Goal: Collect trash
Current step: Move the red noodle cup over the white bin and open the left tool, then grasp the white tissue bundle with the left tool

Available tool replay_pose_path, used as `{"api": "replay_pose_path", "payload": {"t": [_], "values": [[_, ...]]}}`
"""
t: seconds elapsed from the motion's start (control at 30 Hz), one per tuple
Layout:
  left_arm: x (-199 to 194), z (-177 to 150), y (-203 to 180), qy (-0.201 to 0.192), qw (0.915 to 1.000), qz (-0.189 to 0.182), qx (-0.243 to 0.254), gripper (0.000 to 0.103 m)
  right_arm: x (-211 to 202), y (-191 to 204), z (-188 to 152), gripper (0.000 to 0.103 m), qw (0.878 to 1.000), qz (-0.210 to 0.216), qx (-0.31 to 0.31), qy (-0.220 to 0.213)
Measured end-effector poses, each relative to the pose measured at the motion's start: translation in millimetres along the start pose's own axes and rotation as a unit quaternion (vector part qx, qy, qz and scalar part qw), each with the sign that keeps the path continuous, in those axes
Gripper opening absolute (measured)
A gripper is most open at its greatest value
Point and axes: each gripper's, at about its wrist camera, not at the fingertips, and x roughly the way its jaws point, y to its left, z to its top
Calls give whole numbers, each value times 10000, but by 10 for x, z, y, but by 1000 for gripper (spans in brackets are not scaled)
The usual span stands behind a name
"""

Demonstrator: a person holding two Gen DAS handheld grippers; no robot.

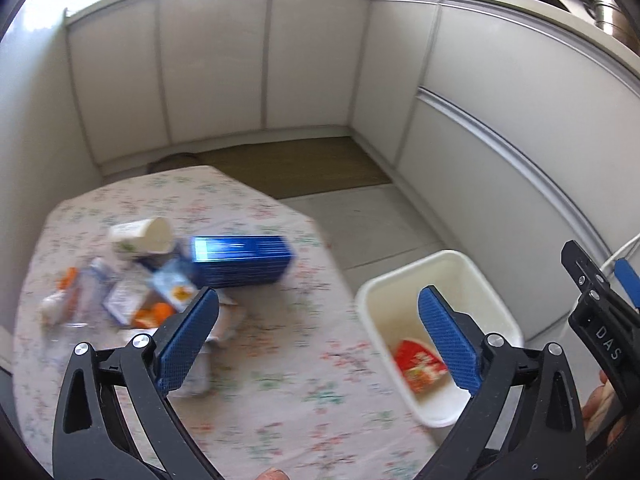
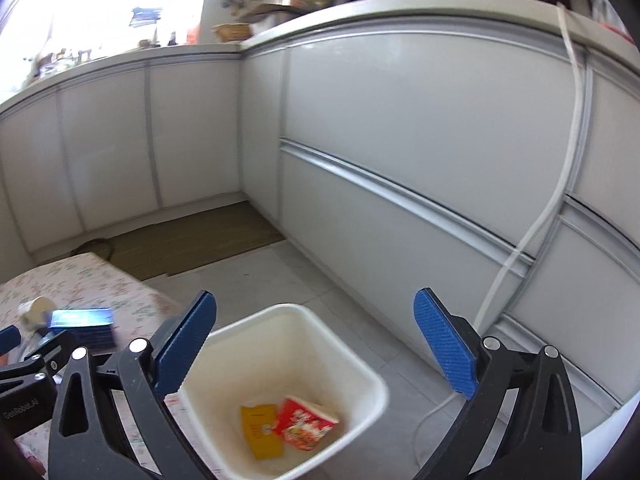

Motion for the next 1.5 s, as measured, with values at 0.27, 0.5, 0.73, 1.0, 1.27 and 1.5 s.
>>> {"api": "replay_pose_path", "payload": {"t": [0.27, 0.5, 0.73, 1.0, 1.27, 1.5], "values": [[-100, -61, 748, 34, 9979, 498, -409, 96, -106, 816, -55, 96, 9972, 483, -566, -53], [-128, -152, 1348, 233, 9935, 937, -599, 96, -145, 1398, -157, 96, 9916, 966, -854, 119], [34, -225, 2125, 675, 9825, 1416, -1009, 96, -135, 1887, -313, 96, 9832, 1285, -1243, 378], [175, -141, 3019, 941, 9668, 1889, -1443, 96, -49, 2203, -440, 96, 9749, 1516, -1510, 615], [540, -300, 3593, 1716, 9515, 2277, -1153, 88, 76, 2418, -525, 96, 9606, 2059, -1507, 1102], [902, -489, 3660, 2148, 9501, 2104, -833, 84, 128, 2635, -634, 96, 9436, 2453, -1672, 1468]]}}
